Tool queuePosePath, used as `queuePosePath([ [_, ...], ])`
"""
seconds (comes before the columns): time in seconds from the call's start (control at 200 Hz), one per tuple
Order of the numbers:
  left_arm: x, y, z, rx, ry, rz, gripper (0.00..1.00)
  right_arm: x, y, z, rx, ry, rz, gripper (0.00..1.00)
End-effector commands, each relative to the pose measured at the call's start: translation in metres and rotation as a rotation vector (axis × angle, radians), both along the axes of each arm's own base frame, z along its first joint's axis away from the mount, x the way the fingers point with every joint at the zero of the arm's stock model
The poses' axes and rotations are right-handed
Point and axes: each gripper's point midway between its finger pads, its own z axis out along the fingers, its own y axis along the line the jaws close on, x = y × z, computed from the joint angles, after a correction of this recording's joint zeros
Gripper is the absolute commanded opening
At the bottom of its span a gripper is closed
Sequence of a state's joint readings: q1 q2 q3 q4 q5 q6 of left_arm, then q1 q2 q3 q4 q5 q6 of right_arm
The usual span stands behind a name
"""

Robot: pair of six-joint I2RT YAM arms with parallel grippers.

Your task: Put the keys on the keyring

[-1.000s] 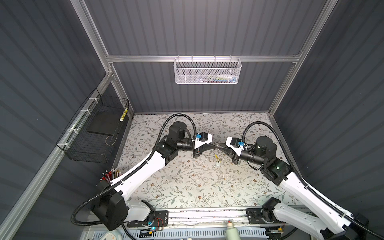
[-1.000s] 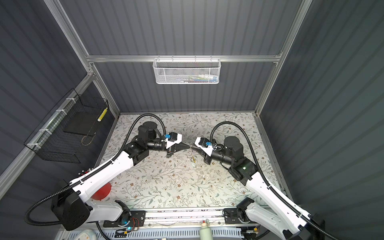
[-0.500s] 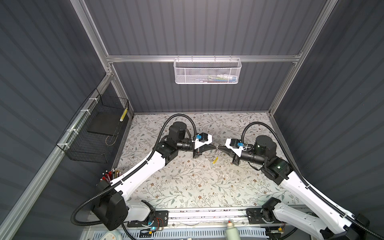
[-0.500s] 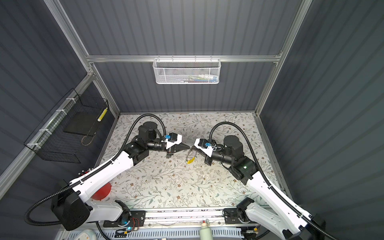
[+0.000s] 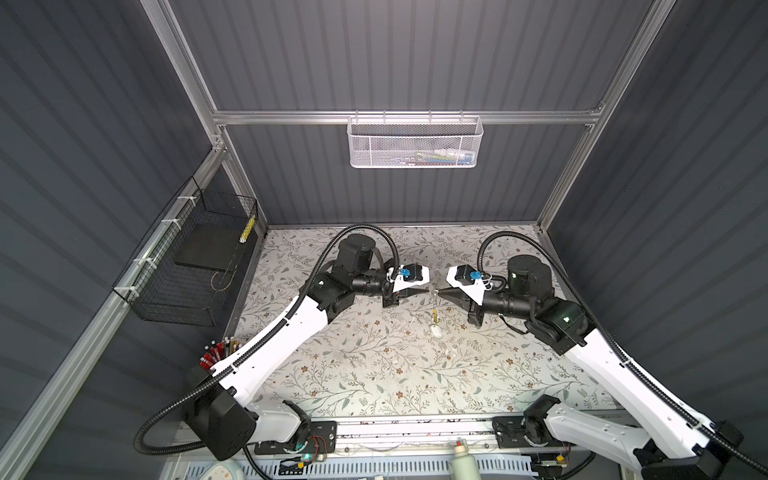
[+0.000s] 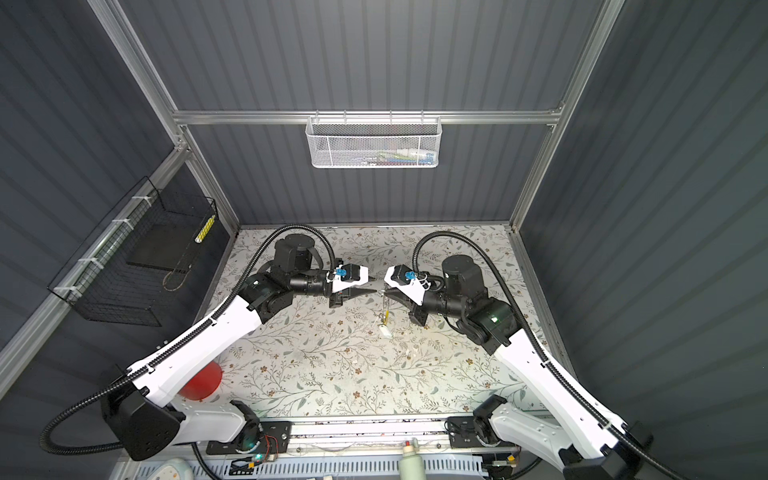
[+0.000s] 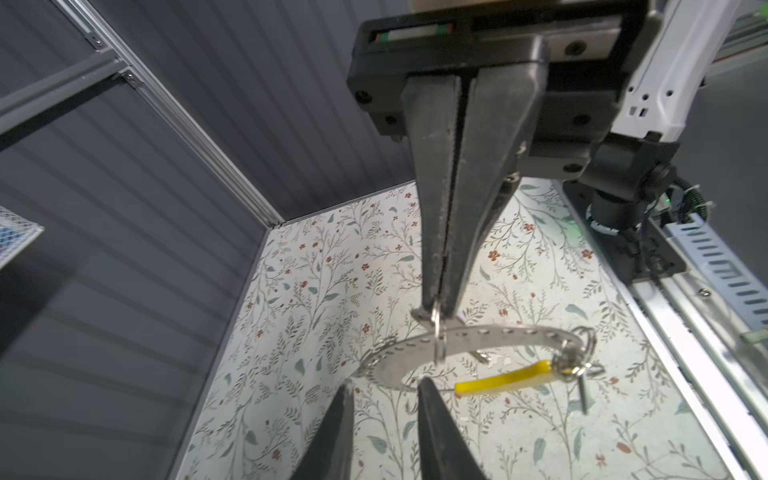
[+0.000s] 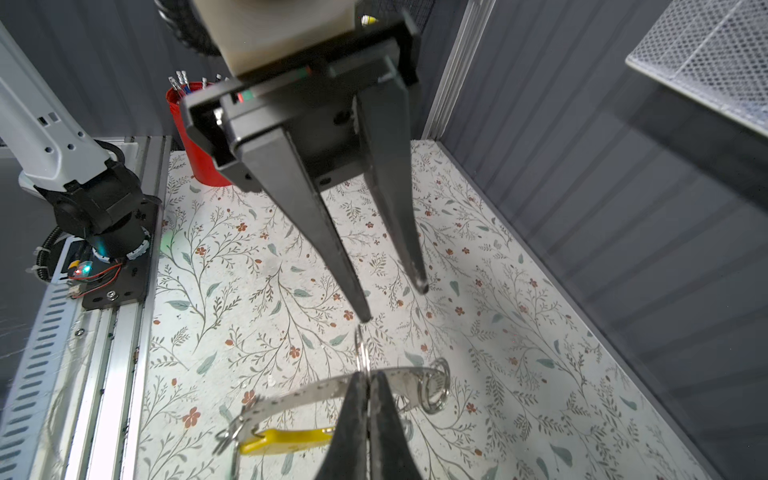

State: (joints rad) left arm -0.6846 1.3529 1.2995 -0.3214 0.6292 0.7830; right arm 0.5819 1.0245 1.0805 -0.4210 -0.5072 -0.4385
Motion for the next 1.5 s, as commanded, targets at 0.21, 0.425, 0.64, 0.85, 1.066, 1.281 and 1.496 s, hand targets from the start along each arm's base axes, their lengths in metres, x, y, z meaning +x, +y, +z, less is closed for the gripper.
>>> queuePosePath([
  [0.21,-0.01,-0.01,-0.018,0.148,-0.047,-0.013,0.26,0.005,-0.005,-0.016,-0.097,0.148,-0.056,0.0],
  [0.425,-0.016,-0.018,-0.023,0.164,-0.035,-0.016,0.27,0.003,-0.007,-0.015,-0.1,0.166,-0.064,0.0],
  [0.64,-0.016,-0.028,-0.021,0.163,-0.04,-0.003,0.26,0.0,-0.006,-0.016,-0.094,0.184,-0.06,0.0],
  [0.85,-0.02,-0.032,-0.027,0.18,-0.03,-0.013,0.17,0.0,-0.005,-0.015,-0.082,0.184,-0.059,0.0],
  [1.066,-0.023,-0.034,-0.028,0.178,-0.028,-0.022,0.02,-0.002,-0.004,-0.014,-0.081,0.172,-0.049,0.0],
  [1.281,-0.039,-0.043,-0.015,0.072,0.09,-0.08,0.0,-0.001,-0.022,-0.022,-0.082,0.092,-0.101,0.3],
  [1.496,-0.041,-0.044,-0.012,0.001,0.108,-0.072,0.0,-0.01,-0.039,-0.01,0.067,-0.013,-0.143,0.32],
])
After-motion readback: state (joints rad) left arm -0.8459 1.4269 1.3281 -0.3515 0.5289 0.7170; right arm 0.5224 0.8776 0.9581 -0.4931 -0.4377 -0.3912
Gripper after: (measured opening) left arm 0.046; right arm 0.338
